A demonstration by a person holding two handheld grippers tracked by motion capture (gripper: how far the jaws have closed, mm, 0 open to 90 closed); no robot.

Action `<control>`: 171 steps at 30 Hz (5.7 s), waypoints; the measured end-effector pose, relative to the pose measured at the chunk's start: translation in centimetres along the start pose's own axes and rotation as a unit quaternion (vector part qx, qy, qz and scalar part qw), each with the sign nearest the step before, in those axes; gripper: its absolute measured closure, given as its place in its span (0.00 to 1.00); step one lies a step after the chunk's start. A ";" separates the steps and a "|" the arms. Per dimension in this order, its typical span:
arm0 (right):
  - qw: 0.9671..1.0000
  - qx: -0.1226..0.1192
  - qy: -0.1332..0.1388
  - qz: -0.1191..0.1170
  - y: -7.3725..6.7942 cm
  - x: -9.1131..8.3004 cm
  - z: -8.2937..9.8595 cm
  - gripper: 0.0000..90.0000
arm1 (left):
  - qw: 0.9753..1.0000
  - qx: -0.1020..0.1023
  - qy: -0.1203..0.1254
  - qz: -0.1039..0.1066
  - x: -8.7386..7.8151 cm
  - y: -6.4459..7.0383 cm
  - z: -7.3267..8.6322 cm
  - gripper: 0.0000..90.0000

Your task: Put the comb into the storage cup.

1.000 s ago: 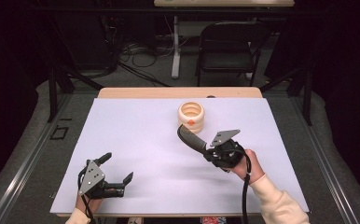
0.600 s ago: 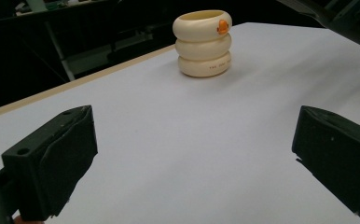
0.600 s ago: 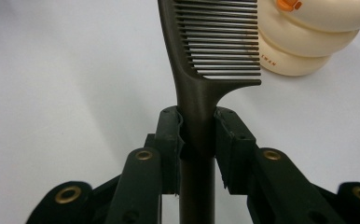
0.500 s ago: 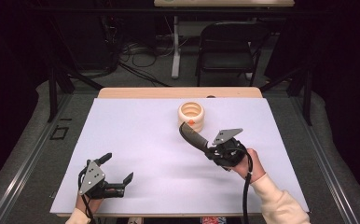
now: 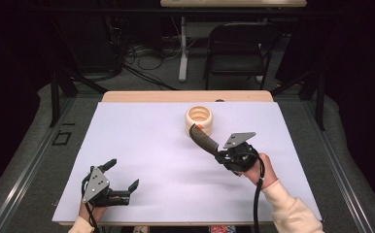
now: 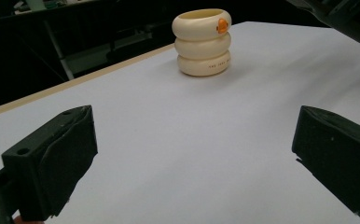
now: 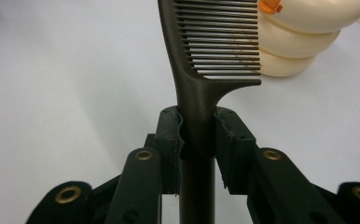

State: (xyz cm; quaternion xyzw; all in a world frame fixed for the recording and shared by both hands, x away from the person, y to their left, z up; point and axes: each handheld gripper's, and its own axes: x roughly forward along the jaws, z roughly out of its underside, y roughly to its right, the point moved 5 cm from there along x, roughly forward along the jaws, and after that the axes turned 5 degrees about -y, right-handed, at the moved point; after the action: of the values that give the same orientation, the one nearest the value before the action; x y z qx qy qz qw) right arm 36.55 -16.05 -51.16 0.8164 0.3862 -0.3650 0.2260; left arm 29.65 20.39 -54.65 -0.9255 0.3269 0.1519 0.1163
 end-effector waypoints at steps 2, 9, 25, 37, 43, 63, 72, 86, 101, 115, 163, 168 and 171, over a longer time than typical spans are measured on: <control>1.000 0.003 0.003 0.003 0.1 0.0 0.0 0.80 | 1.000 0.000 0.000 0.000 0.0 0.0 0.0 0.00; 1.000 0.008 0.010 0.007 0.4 -0.1 0.0 0.80 | 1.000 0.000 0.001 -0.001 0.0 0.0 0.0 0.00; 0.999 0.025 0.028 0.026 1.6 -0.2 0.1 0.80 | 1.000 0.001 0.000 0.001 0.0 0.0 0.0 0.00; 0.998 0.027 0.043 0.033 1.8 -0.3 -0.2 0.80 | 1.000 0.000 0.000 0.000 0.0 0.0 0.0 0.00; 0.997 0.035 0.054 0.035 2.2 -0.3 -0.2 0.80 | 1.000 0.000 0.000 -0.001 0.0 0.0 0.0 0.00; 0.995 0.048 0.075 0.035 2.8 0.2 -0.7 0.80 | 1.000 0.001 0.000 0.000 0.0 0.0 0.0 0.00; 0.995 0.051 0.080 0.039 3.1 0.1 -0.9 0.80 | 1.000 0.001 0.000 -0.001 0.0 0.0 0.0 0.00; 0.994 0.057 0.086 0.042 3.5 0.4 -1.0 0.80 | 1.000 0.001 0.000 -0.002 0.0 0.0 0.0 0.00; 0.994 0.054 0.088 0.042 3.8 0.5 -1.7 0.80 | 1.000 0.000 -0.001 -0.002 0.1 0.0 0.0 0.00; 0.993 0.054 0.097 0.042 4.0 0.8 -2.3 0.80 | 1.000 0.001 -0.001 -0.002 0.1 0.0 0.0 0.00; 0.989 0.065 0.122 0.052 5.8 1.4 -5.2 0.80 | 1.000 0.001 -0.002 -0.004 0.1 -0.1 0.0 0.00; 0.989 0.066 0.121 0.053 6.0 1.5 -5.5 0.80 | 1.000 0.001 -0.002 -0.004 0.1 -0.1 0.0 0.00; 0.989 0.064 0.120 0.055 6.1 1.5 -5.7 0.80 | 1.000 0.001 -0.002 -0.004 0.1 -0.1 0.0 0.00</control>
State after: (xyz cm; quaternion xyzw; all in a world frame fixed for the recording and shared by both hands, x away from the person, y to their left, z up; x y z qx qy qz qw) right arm 44.44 -15.29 -48.21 0.8872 0.3405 -0.2754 0.1449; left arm 29.75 20.38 -54.71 -0.9263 0.3231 0.1532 0.1187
